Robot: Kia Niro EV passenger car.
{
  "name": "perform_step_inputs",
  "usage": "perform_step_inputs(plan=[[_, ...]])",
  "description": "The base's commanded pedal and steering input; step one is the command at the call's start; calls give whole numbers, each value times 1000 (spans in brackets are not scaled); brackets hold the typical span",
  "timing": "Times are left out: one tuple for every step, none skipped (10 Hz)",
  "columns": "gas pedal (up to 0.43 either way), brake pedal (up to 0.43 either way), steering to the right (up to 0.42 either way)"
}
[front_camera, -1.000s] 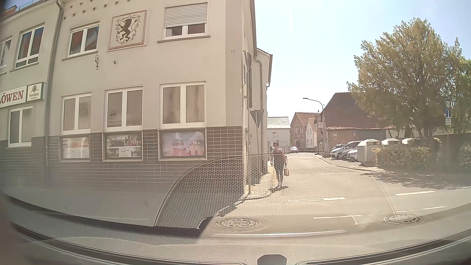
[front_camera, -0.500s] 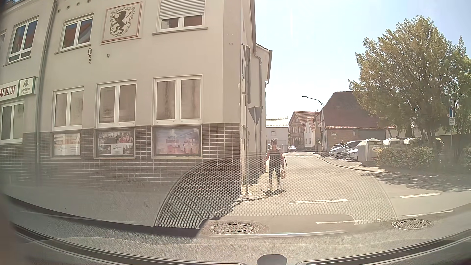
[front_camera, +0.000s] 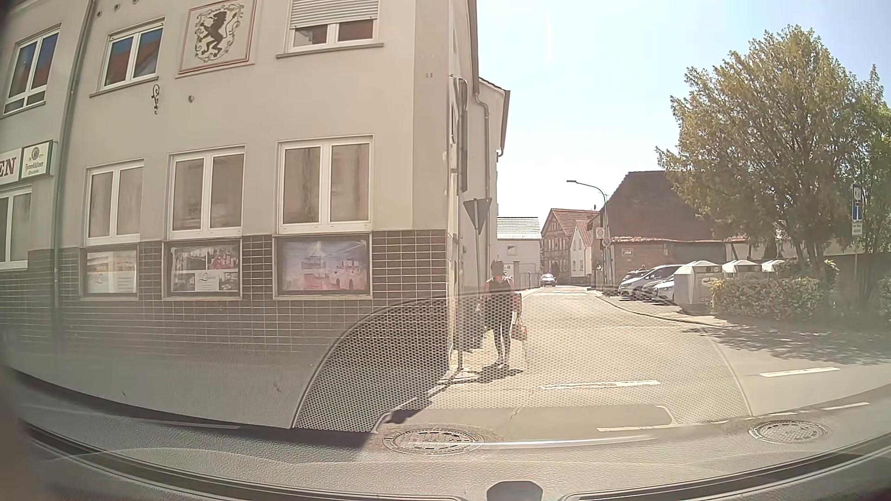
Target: Follow the waypoints while adhering to traffic rules and regulations
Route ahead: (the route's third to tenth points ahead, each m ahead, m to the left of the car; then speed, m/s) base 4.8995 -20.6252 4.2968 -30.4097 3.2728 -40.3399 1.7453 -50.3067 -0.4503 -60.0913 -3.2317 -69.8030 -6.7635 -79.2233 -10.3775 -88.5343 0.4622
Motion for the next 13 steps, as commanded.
perform_step_inputs(plan=[[0, 226, 180], [0, 220, 179], [0, 213, 180], [0, 213, 180], [0, 189, 180], [0, 159, 180], [0, 159, 180], [0, 159, 180], [0, 159, 181], [0, 159, 182], [0, 159, 182], [0, 159, 182], [0, 159, 182]])
